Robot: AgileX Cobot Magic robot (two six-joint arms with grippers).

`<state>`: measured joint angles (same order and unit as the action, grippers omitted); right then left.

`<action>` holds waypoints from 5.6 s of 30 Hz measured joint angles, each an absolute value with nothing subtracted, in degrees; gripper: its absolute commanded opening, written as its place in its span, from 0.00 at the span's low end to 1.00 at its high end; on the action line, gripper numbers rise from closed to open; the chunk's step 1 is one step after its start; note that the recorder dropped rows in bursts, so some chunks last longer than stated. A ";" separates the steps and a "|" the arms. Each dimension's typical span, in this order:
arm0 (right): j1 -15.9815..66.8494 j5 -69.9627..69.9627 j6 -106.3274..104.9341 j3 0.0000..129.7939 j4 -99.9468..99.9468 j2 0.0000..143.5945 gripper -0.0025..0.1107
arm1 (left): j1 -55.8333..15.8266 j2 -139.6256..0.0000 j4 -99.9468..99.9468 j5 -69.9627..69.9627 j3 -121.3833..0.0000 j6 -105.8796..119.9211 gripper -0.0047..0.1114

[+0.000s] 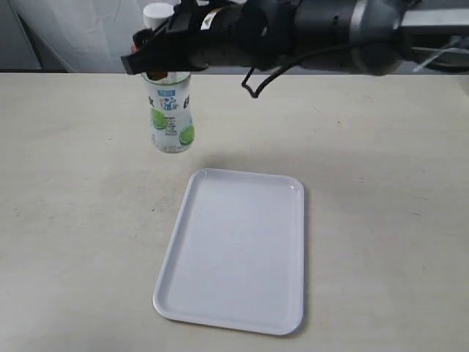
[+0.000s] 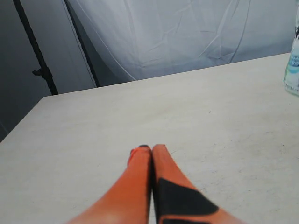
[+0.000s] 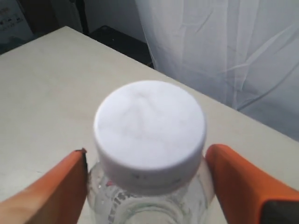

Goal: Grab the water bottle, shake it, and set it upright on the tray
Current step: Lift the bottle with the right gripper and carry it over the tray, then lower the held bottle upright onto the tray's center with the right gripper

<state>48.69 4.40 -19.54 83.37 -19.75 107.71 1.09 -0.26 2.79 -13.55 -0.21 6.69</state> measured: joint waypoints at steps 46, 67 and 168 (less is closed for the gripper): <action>48.69 2.67 -19.44 40.91 -19.75 72.84 0.01 | 1.09 -0.26 2.79 -13.55 -0.21 6.69 0.04; 49.10 6.02 -19.47 43.74 -20.15 74.12 0.01 | 1.09 -0.26 2.79 -13.55 -0.21 6.69 0.04; 48.93 0.50 -28.42 43.96 -28.64 70.42 0.01 | 1.09 -0.26 2.79 -13.55 -0.21 6.69 0.04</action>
<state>48.93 0.50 -28.42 43.96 -28.64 70.42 1.09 -0.26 2.79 -13.55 -0.21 6.69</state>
